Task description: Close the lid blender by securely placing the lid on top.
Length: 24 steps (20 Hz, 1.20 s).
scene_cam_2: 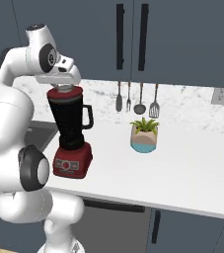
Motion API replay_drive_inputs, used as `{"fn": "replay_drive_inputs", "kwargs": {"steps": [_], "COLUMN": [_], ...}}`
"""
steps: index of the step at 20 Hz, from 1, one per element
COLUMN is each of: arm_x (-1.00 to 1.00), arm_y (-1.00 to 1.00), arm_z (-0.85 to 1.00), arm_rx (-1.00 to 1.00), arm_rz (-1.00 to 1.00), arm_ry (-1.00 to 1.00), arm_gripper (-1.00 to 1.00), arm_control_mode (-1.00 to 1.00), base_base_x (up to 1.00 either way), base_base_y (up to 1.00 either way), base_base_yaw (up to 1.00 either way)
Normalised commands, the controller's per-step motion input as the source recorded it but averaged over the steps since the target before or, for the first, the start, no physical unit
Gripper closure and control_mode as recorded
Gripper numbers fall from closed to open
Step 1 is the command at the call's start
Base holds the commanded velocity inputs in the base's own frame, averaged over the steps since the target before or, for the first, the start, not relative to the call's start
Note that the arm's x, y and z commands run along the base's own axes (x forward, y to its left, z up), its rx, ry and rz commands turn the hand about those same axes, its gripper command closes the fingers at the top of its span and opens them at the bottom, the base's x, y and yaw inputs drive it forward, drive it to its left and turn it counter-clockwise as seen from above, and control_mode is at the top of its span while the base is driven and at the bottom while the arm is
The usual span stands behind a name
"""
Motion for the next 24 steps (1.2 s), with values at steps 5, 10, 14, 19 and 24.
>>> {"fn": "replay_drive_inputs", "kwargs": {"steps": [5,10,14,19,24], "arm_x": [-0.22,-0.10,0.00,0.02,0.09], "arm_y": [0.00,0.00,0.00,0.00,0.03], "arm_z": [-0.14,-0.23,-0.20,-0.09,0.00], "arm_rx": [0.01,0.07,0.07,0.05,0.01], "arm_rz": [0.01,0.00,0.00,0.00,0.00], "arm_ry": [0.00,-0.08,-0.14,-0.17,-0.15], "arm_gripper": [1.00,1.00,1.00,1.00,1.00], "arm_control_mode": [-1.00,-1.00,-1.00,-1.00,-1.00], "base_base_x": [0.00,0.00,0.00,0.00,0.00], "base_base_y": [0.00,0.00,0.00,0.00,0.00], "base_base_yaw": [0.00,0.00,0.00,0.00,0.00]}}
